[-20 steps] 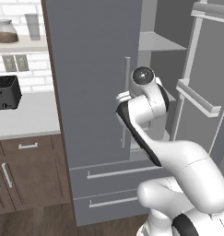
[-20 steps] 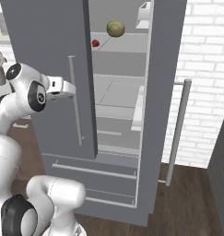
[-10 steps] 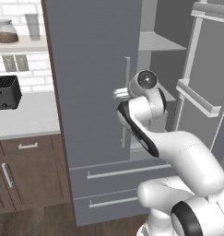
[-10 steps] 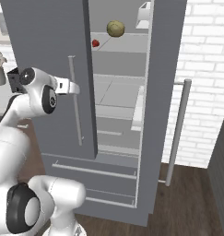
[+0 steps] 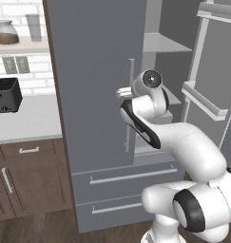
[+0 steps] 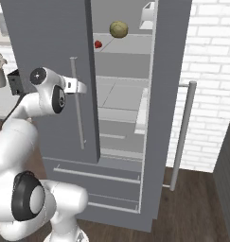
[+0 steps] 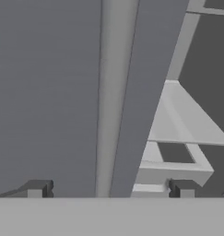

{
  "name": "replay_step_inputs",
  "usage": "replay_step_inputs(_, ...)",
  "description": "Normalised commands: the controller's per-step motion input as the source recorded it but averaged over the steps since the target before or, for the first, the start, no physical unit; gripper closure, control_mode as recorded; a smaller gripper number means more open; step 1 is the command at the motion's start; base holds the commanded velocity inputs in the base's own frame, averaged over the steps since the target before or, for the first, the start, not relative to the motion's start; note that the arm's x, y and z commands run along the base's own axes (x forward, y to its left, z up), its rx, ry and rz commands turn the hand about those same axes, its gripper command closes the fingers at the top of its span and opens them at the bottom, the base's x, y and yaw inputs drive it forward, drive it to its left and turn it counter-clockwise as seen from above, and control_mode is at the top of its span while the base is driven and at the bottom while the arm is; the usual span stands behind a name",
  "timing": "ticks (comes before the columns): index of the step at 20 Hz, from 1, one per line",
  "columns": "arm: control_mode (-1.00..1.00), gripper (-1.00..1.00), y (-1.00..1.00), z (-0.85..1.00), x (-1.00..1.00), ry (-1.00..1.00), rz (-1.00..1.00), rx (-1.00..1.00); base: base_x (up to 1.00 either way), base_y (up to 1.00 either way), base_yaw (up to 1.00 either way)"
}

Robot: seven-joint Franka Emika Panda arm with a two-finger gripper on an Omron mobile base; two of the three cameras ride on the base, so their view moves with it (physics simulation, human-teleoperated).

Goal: Take the strawberry from the fridge and place it on top of the pancake, located on the dining counter.

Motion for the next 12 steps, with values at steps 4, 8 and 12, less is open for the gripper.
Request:
replay_step_inputs(4,-1.0,-1.0,0.0,0.0,0.36,0.0,-0.05,0.03,0.0,0.0,0.0)
replay_step_inputs(8,-1.0,-1.0,0.01,0.0,0.48,0.0,-0.02,0.02,0.0,0.0,0.0)
replay_step_inputs(12,-1.0,-1.0,0.03,0.0,0.52,0.0,-0.02,0.01,0.0,0.0,0.0)
